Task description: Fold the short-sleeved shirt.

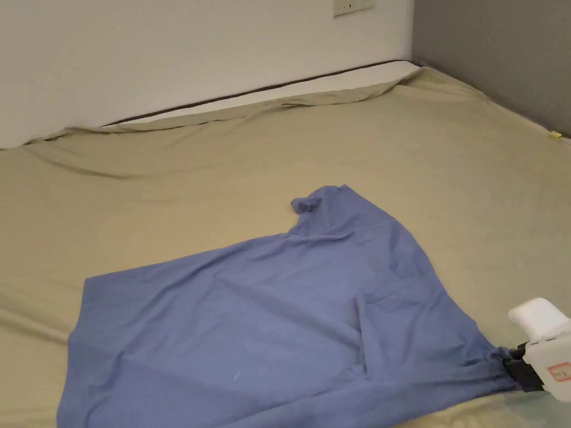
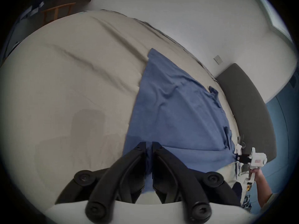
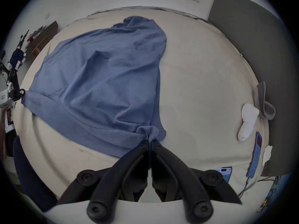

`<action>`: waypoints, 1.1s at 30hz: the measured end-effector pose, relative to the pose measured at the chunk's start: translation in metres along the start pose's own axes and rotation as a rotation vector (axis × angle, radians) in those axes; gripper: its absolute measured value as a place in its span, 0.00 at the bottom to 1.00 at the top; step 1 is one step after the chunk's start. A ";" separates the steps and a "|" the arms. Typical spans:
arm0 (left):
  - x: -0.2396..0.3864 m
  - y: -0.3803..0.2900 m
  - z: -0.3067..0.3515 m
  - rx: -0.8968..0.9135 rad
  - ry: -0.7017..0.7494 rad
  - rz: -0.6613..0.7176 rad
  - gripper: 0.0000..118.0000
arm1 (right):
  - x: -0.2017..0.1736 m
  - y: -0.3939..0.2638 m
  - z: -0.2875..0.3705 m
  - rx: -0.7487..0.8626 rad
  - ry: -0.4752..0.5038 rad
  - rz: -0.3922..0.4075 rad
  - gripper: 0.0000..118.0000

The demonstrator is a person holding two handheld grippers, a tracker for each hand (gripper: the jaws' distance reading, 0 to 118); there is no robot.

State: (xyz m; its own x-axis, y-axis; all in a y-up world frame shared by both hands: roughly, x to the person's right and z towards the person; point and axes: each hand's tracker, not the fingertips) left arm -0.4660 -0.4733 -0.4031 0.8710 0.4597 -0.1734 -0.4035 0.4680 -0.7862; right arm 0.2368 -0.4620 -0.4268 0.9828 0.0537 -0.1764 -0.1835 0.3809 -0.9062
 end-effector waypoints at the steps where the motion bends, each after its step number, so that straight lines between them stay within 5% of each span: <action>1: -0.001 -0.002 -0.004 0.007 -0.001 0.001 0.05 | 0.001 0.000 -0.004 -0.003 -0.002 -0.002 0.03; 7: 0.006 -0.008 -0.023 -0.050 0.099 -0.097 0.05 | -0.004 -0.005 -0.019 -0.018 -0.015 0.018 0.03; 11: 0.004 -0.010 -0.026 -0.050 0.066 -0.044 0.05 | -0.004 -0.005 -0.030 -0.022 -0.019 0.009 0.03; 12: 0.005 -0.010 -0.026 -0.049 0.070 -0.042 0.09 | -0.004 -0.005 -0.031 -0.022 -0.017 0.002 0.03; 13: 0.005 -0.009 -0.023 -0.026 0.076 -0.060 0.29 | -0.003 -0.002 -0.029 -0.027 -0.017 -0.003 0.07; 14: 0.011 -0.005 -0.017 -0.007 0.016 -0.043 0.59 | -0.003 0.004 -0.023 -0.036 -0.023 -0.004 0.17; 15: 0.019 0.000 -0.008 -0.003 0.008 -0.031 0.89 | -0.002 0.009 -0.014 -0.041 -0.021 -0.008 0.38; 16: 0.031 0.008 0.005 0.000 0.054 -0.042 1.00 | 0.002 0.014 0.007 0.004 -0.035 -0.036 0.85; 17: 0.044 0.007 0.034 0.091 0.071 -0.081 1.00 | 0.006 0.018 0.033 0.119 -0.020 -0.083 1.00; 20: 0.080 0.010 0.102 0.324 -0.098 -0.160 1.00 | 0.011 0.021 0.126 0.476 0.041 -0.268 1.00; 24: 0.112 -0.021 0.162 0.430 -0.156 -0.190 1.00 | -0.011 -0.011 0.189 0.672 0.159 -0.347 1.00; 26: 0.120 -0.051 0.171 0.403 -0.136 -0.183 1.00 | -0.036 -0.036 0.195 0.693 0.194 -0.366 0.88; 27: 0.120 -0.069 0.170 0.382 -0.123 -0.184 0.97 | -0.051 -0.043 0.192 0.659 0.187 -0.334 0.61; 28: 0.124 -0.084 0.166 0.376 -0.088 -0.179 0.67 | -0.069 -0.051 0.189 0.623 0.166 -0.299 0.03; 29: 0.127 -0.097 0.161 0.338 -0.025 -0.167 0.22 | -0.087 -0.058 0.181 0.595 0.125 -0.268 0.02; 30: 0.127 -0.106 0.154 0.309 -0.002 -0.161 0.07 | -0.100 -0.061 0.173 0.566 0.114 -0.257 0.02; 33: 0.091 -0.114 0.122 0.207 -0.002 -0.124 0.00 | -0.119 -0.058 0.160 0.494 0.328 -0.310 0.02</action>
State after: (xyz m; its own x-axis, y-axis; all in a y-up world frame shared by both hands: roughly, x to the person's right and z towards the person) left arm -0.3747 -0.3928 -0.2568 0.9171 0.3903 -0.0813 -0.3421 0.6655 -0.6634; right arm 0.1337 -0.3428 -0.2921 0.9178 -0.3801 -0.1147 0.2134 0.7160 -0.6647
